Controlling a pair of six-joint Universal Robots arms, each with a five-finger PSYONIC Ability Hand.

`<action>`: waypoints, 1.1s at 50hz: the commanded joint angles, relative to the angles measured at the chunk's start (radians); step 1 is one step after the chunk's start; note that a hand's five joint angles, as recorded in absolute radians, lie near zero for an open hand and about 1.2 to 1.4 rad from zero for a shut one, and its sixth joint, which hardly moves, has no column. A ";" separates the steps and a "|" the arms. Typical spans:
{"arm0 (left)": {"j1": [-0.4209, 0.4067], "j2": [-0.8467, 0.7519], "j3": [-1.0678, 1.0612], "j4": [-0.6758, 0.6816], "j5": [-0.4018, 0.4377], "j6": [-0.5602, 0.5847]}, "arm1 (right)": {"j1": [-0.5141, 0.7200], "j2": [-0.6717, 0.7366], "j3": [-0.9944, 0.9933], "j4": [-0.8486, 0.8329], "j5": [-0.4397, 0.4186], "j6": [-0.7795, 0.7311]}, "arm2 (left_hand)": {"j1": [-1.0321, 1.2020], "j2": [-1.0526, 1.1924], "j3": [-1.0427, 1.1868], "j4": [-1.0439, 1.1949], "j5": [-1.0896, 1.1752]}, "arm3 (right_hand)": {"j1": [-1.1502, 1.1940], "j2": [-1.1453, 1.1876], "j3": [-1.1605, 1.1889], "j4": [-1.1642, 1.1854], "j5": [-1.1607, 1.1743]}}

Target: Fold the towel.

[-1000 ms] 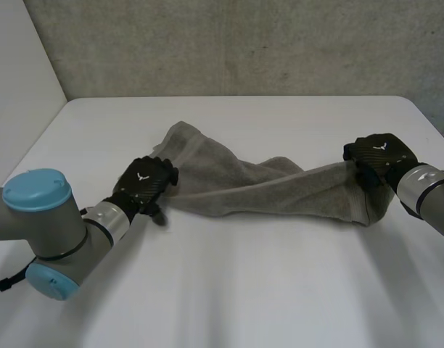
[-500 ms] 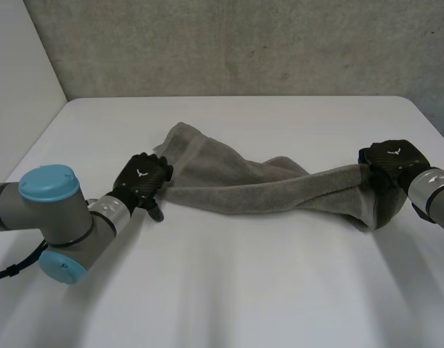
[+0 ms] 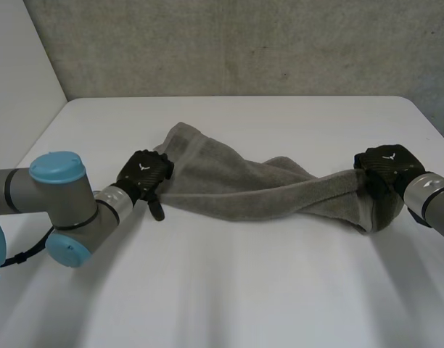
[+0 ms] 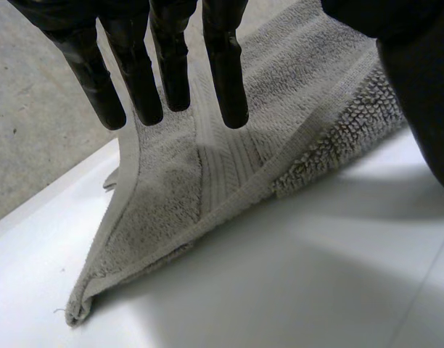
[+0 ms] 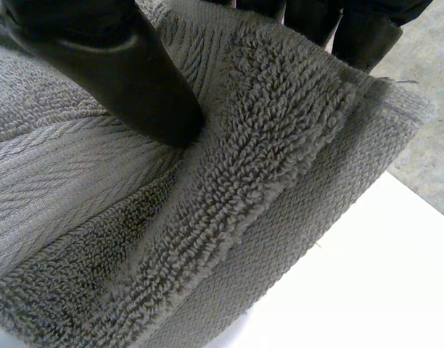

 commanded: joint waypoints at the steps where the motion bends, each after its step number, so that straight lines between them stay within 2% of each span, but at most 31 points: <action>1: 0.000 0.001 0.031 -0.027 0.000 -0.005 | 0.002 0.003 0.000 0.000 0.000 0.000 | 0.017 0.029 0.029 0.033 0.089 | 0.065 0.071 0.061 0.059 0.062; 31: -0.002 -0.019 0.087 -0.090 0.003 -0.022 | 0.005 0.009 0.005 0.000 0.002 -0.002 | 0.035 0.046 0.047 0.050 0.107 | 0.065 0.071 0.061 0.059 0.062; 38: -0.002 -0.026 0.093 -0.090 0.000 -0.022 | 0.003 0.009 0.003 -0.003 0.003 0.000 | 0.202 0.213 0.214 0.217 0.274 | 0.065 0.071 0.061 0.059 0.062; 45: -0.002 -0.025 0.094 -0.090 0.000 -0.025 | 0.003 0.009 0.000 -0.015 0.051 0.000 | 0.208 0.220 0.220 0.224 0.280 | 0.065 0.071 0.061 0.059 0.062; 55: -0.002 -0.025 0.096 -0.087 0.000 -0.040 | 0.003 0.014 0.000 -0.021 0.058 -0.002 | 0.208 0.220 0.220 0.224 0.280 | 0.065 0.071 0.061 0.059 0.062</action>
